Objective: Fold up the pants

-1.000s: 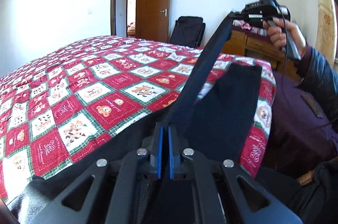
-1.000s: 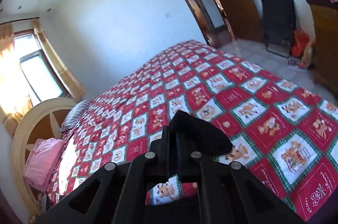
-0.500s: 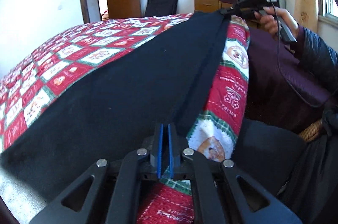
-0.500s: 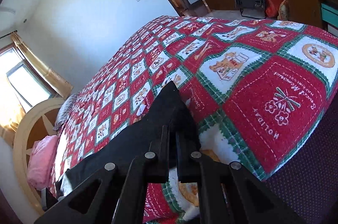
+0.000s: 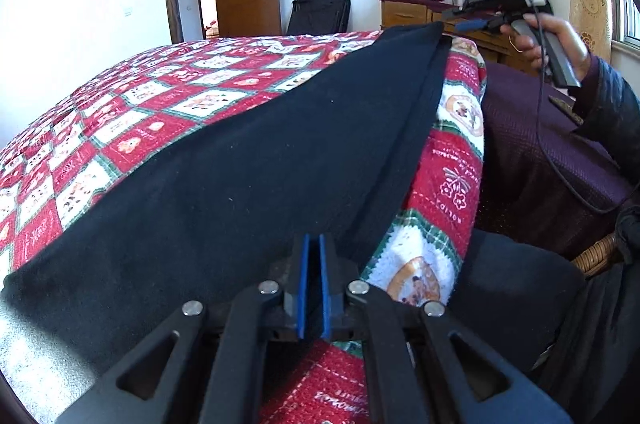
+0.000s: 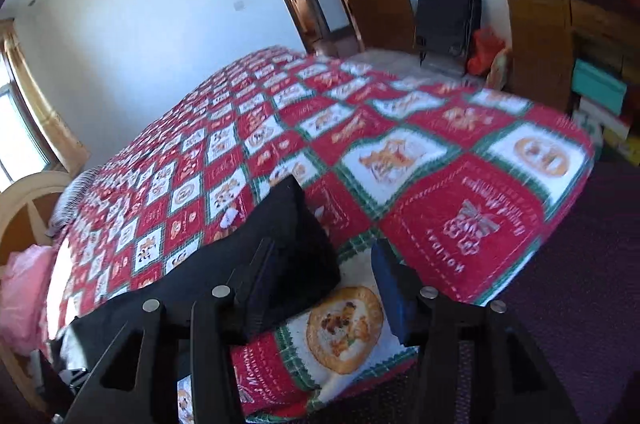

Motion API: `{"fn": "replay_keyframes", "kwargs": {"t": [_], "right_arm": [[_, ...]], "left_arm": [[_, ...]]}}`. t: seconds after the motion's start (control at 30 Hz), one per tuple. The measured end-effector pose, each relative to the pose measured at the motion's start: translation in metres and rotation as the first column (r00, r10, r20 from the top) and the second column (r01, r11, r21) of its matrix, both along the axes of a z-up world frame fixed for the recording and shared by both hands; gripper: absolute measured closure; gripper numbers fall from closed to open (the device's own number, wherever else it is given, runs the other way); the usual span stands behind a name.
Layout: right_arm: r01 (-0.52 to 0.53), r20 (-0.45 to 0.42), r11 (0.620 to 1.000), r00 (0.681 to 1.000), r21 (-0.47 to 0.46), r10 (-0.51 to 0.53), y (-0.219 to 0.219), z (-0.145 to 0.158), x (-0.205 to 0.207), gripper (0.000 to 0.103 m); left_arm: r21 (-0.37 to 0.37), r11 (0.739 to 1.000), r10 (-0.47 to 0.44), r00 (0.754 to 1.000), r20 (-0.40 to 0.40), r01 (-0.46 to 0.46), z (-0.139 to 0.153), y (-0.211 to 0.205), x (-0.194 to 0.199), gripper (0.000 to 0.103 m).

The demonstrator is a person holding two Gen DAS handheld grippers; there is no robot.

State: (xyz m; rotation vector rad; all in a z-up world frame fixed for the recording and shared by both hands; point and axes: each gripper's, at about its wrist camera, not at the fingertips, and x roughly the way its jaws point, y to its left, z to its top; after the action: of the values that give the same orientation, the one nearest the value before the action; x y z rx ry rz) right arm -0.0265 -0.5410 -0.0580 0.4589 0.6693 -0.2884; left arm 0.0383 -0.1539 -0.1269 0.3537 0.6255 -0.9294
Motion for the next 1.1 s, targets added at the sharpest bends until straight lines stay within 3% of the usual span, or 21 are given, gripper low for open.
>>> {"fn": "replay_keyframes", "kwargs": {"t": [0.1,0.17,0.23,0.3,0.4,0.5,0.6,0.7,0.73,0.77,0.83,0.87,1.1], "right_arm": [[-0.131,-0.006,0.990,0.991,-0.050,0.130,0.040,0.013,0.002,0.052],[-0.288,-0.043,0.954,0.958,-0.088,0.285,0.083,0.010,0.011,0.052],[-0.425,-0.094,0.891,0.905,-0.159,0.414,0.128,-0.001,0.019,0.052],[-0.552,-0.183,0.793,0.834,-0.256,0.521,0.178,-0.019,0.025,0.052],[-0.642,-0.285,0.671,0.766,-0.369,0.576,0.230,-0.043,0.029,0.052],[-0.679,-0.325,0.591,0.731,-0.435,0.600,0.258,-0.057,0.030,0.052],[-0.706,-0.361,0.546,0.703,-0.450,0.612,0.270,-0.066,0.035,0.052],[-0.714,-0.376,0.520,0.694,-0.469,0.614,0.280,-0.075,0.039,0.052],[-0.719,-0.381,0.515,0.689,-0.467,0.616,0.282,-0.078,0.041,0.058],[-0.725,-0.384,0.513,0.683,-0.459,0.622,0.284,-0.078,0.043,0.078],[-0.703,-0.352,0.523,0.702,-0.482,0.619,0.283,-0.073,0.043,0.096],[-0.702,-0.338,0.530,0.702,-0.476,0.627,0.283,-0.070,0.042,0.100],[-0.704,-0.295,0.562,0.701,-0.434,0.650,0.275,-0.047,0.024,0.101]], "left_arm": [[0.035,0.999,0.001,0.999,0.035,-0.002,-0.003,-0.004,-0.005,0.075],[0.068,0.998,0.004,0.998,0.070,-0.009,-0.005,-0.009,-0.009,0.069],[0.095,0.995,0.001,0.995,0.101,-0.010,-0.006,-0.012,-0.012,0.068],[0.102,0.995,0.008,0.994,0.107,-0.019,-0.007,-0.011,-0.011,0.066],[0.085,0.995,0.041,0.995,0.089,-0.049,-0.005,-0.007,-0.004,0.066],[0.067,0.996,0.060,0.996,0.065,-0.064,-0.004,-0.005,0.001,0.067],[0.056,0.996,0.064,0.997,0.052,-0.067,-0.004,-0.004,0.003,0.071],[0.032,0.997,0.069,0.997,0.024,-0.070,-0.003,-0.002,0.007,0.079],[0.023,0.997,0.073,0.997,0.017,-0.073,-0.002,0.000,0.009,0.085],[0.013,0.997,0.075,0.997,0.009,-0.075,-0.001,0.001,0.010,0.088],[0.007,0.997,0.071,0.997,0.006,-0.071,-0.001,0.002,0.008,0.092],[0.007,0.998,0.069,0.998,0.007,-0.069,0.000,0.003,0.007,0.092],[-0.022,0.999,0.047,0.999,0.017,-0.047,0.009,0.010,-0.005,0.093]]}}
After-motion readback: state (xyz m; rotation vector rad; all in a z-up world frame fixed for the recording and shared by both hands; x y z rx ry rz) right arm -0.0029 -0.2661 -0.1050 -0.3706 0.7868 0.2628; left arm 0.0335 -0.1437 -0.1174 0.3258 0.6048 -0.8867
